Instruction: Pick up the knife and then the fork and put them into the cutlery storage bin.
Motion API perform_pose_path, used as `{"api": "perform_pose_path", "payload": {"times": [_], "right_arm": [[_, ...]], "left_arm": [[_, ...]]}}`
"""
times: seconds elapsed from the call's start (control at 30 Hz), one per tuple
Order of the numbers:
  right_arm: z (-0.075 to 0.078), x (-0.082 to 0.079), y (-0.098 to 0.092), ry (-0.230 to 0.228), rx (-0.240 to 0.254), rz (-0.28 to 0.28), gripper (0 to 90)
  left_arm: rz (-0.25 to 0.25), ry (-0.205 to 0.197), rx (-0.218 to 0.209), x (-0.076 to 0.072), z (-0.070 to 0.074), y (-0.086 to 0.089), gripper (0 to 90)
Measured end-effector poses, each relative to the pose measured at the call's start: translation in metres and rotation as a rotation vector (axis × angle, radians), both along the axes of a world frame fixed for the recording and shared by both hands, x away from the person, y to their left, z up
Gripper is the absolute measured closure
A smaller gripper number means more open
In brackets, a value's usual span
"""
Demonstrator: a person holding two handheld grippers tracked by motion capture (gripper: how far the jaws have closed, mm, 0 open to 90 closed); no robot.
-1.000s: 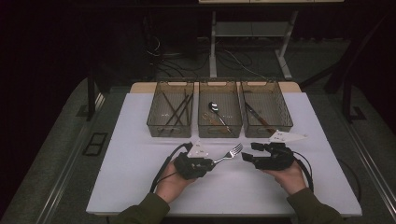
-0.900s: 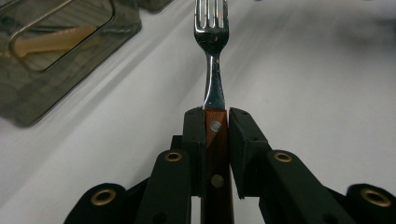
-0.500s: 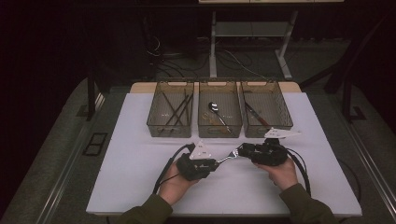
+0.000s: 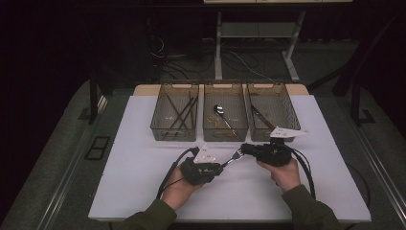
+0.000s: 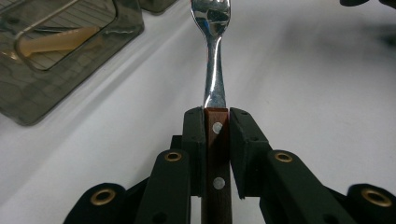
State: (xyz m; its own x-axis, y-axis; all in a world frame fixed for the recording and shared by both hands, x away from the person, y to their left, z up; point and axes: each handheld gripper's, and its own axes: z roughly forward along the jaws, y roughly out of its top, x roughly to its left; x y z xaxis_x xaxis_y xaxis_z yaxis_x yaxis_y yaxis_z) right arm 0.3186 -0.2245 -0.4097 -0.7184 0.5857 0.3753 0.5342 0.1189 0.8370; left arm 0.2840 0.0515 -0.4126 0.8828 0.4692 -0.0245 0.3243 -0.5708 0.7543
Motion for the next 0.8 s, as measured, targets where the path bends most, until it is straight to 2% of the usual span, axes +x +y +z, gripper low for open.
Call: {"api": "perform_pose_path", "payload": {"times": [0.17,0.37,0.6,0.63,0.7,0.8], "right_arm": [[0.006,0.002,0.004,-0.012,0.012,0.004,86.2],[0.010,0.002,0.007,-0.017,0.036,0.012,87.2],[0.019,0.003,-0.004,-0.049,0.031,-0.021,87.2],[0.021,0.004,-0.006,-0.051,0.030,-0.027,87.2],[0.023,0.005,-0.011,-0.060,0.024,-0.035,87.2],[0.026,0.007,-0.016,-0.068,0.014,-0.047,87.2]], "left_arm": [[0.005,0.023,-0.040,0.002,0.000,0.003,75.7],[-0.025,0.030,-0.071,0.002,-0.001,0.008,72.8],[-0.035,0.026,-0.108,0.002,0.001,0.029,59.8],[-0.030,0.026,-0.124,0.001,0.001,0.033,58.1],[-0.027,0.004,-0.140,0.000,0.000,0.042,53.6],[-0.026,-0.006,-0.143,-0.002,-0.002,0.054,48.3]]}}
